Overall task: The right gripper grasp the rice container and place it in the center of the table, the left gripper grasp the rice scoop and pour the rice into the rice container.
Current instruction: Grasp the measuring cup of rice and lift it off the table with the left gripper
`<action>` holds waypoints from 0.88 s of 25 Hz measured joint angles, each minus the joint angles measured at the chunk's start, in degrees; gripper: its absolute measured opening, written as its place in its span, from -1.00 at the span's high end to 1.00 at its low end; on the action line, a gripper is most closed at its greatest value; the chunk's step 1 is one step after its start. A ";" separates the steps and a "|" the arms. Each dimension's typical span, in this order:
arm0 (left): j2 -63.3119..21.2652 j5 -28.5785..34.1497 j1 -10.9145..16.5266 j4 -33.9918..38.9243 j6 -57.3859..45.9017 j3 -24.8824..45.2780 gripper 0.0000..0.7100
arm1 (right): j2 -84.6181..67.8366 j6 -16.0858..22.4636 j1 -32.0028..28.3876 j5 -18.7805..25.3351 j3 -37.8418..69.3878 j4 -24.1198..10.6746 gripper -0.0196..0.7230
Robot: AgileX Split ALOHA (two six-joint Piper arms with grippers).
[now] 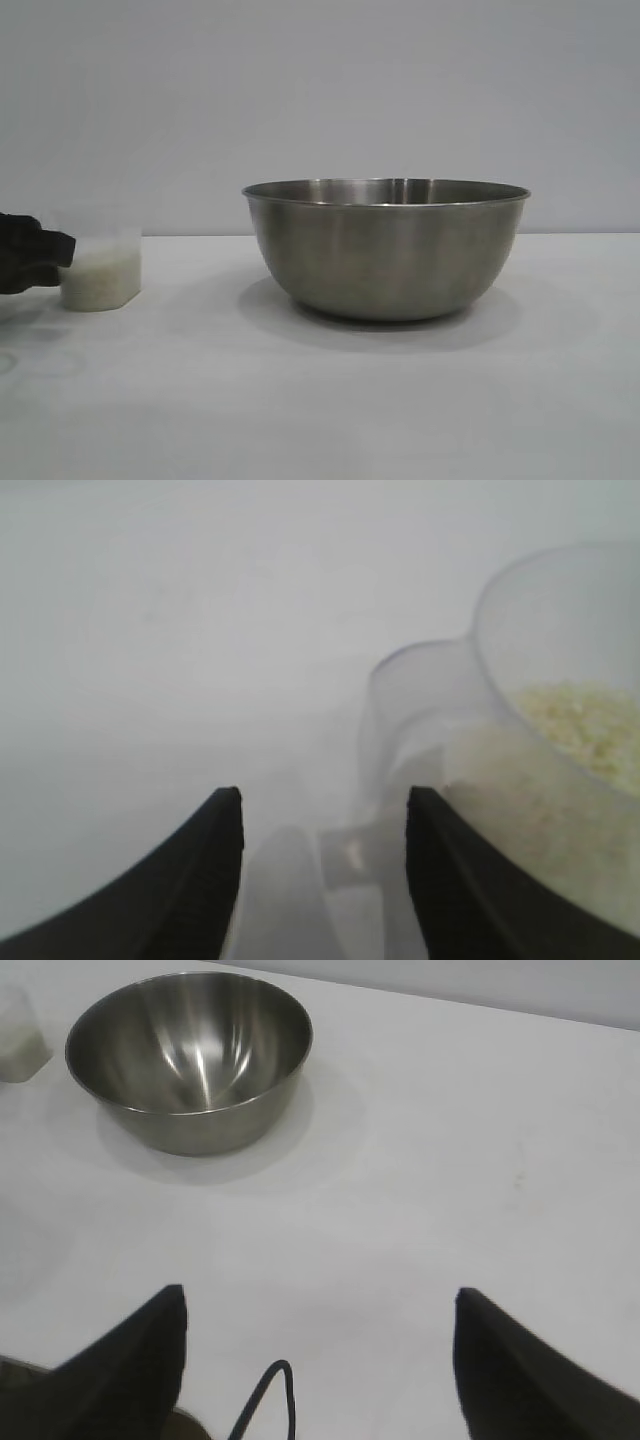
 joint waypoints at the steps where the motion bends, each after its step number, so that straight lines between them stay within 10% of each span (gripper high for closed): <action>1: 0.13 0.00 0.00 0.00 0.04 -0.56 0.07 | 0.00 0.00 0.00 0.00 0.00 0.00 -0.38; 12: 0.37 0.00 0.00 5.19 1.84 -5.93 0.07 | 0.00 0.05 0.00 0.00 0.00 0.00 -0.38; 16: 0.47 0.00 0.00 11.15 2.65 -7.41 0.83 | 0.00 0.05 0.00 0.00 0.00 0.00 -0.38; 22: 0.01 0.62 0.00 14.83 2.87 -8.70 1.00 | 0.00 0.05 0.00 0.00 0.00 0.00 -0.38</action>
